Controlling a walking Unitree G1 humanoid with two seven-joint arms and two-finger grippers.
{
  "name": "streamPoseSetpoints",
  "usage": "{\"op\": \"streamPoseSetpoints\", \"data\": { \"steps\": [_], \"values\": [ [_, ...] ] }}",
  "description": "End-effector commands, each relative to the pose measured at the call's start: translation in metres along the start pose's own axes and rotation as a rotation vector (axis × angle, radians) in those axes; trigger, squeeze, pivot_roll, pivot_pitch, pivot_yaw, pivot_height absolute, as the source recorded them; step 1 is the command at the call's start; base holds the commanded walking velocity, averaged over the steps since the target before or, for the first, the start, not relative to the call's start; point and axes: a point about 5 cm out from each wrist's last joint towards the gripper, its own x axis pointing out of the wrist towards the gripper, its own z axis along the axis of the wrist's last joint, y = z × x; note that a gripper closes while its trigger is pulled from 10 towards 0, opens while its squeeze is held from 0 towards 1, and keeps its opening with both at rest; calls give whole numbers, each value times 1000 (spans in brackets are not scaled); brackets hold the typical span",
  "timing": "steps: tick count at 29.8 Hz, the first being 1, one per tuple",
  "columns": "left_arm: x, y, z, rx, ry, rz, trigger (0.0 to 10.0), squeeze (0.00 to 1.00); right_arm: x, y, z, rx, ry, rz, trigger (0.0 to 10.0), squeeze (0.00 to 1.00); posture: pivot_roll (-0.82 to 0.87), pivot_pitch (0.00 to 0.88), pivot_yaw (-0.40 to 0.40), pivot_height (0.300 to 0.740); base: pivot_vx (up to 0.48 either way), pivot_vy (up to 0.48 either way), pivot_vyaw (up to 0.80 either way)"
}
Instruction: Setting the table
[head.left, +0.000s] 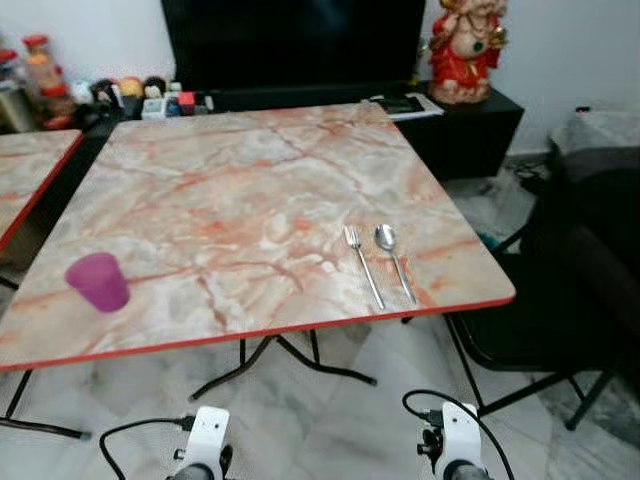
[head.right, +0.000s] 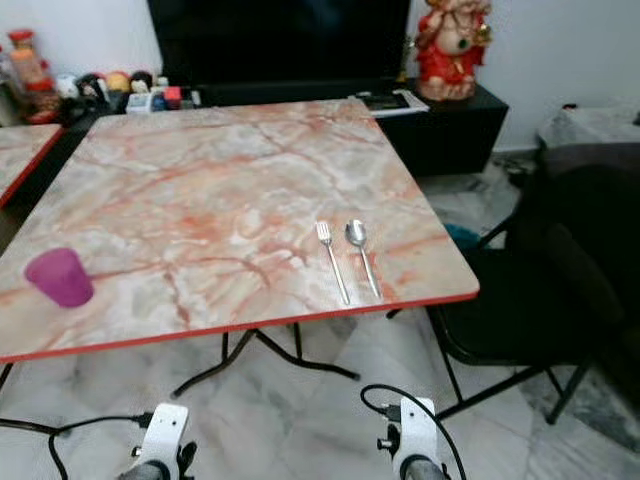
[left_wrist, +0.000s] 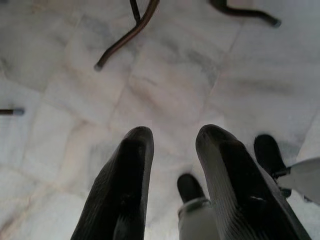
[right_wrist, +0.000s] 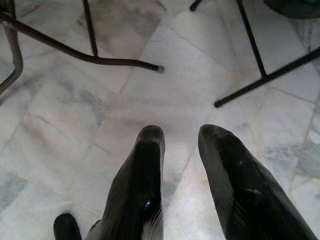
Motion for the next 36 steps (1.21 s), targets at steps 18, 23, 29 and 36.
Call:
{"op": "streamPoseSetpoints", "data": {
  "steps": [18, 23, 29, 36],
  "values": [
    [-2, 2, -8, 3, 35, -8, 10000, 0, 1, 8, 4, -13, -15, 21, 10000, 0, -60, 0, 7, 736, 0, 0, 0],
    [-2, 2, -8, -8, 31, 1, 10000, 0, 1, 8, 1, -31, -4, 30, 10000, 0, -52, 0, -2, 736, 0, 0, 0],
    [-3, 1, -11, -13, 36, 1, 10000, 0, 0, 8, 1, -34, -2, 29, 10000, 0, -52, 0, -5, 736, 0, 0, 0],
    [-3, -1, -11, -17, 38, 1, 10000, 0, 1, 8, 7, -64, -39, 48, 10000, 0, -61, 0, -12, 736, 0, 0, 0]
  ]
}}
